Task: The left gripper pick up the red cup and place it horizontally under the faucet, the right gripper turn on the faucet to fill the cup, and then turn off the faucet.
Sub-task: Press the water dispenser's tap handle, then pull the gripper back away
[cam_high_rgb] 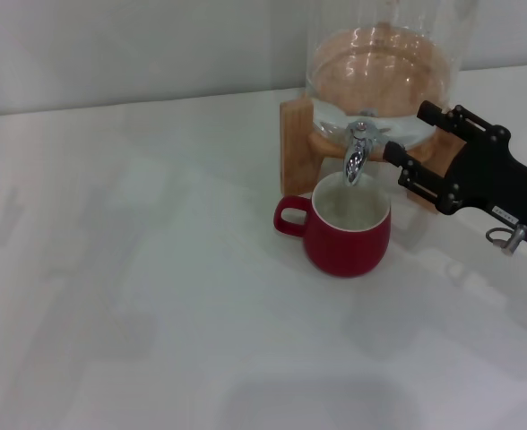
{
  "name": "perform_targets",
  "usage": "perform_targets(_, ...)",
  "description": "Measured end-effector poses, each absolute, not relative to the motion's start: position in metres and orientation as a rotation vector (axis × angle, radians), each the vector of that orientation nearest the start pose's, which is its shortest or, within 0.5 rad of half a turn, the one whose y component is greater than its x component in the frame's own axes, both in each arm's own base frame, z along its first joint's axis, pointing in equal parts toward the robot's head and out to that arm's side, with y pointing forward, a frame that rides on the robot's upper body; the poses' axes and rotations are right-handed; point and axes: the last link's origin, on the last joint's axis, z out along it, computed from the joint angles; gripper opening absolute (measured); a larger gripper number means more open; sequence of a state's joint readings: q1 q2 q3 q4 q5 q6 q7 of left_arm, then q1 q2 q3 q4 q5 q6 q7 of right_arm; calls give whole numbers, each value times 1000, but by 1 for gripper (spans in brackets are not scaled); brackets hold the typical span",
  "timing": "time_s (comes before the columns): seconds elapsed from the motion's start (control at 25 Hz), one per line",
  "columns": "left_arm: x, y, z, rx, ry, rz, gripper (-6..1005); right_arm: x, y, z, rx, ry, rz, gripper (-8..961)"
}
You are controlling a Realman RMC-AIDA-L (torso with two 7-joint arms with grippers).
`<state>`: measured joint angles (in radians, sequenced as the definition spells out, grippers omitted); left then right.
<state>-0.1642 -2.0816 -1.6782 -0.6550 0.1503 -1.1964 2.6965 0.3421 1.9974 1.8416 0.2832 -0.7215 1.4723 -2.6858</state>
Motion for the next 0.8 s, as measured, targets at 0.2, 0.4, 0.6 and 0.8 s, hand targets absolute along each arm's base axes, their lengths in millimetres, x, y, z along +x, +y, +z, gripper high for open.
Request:
perform_targets(0.2, -291, 317, 60, -1521, -333, -1025, 852, 300, 303, 18, -2032, 135, 928, 611)
perform_targets(0.4, -291, 317, 60, -1521, -334, -1024, 852, 302, 303, 20, -2019, 139, 924, 610)
perform_targets(0.6, -291, 317, 60, -1521, -334, -1025, 852, 303, 304, 20, -2018, 144, 915, 610)
perform_targets(0.8, -291, 317, 60, -1521, -334, -1026, 852, 305, 305, 22, -2009, 150, 906, 610)
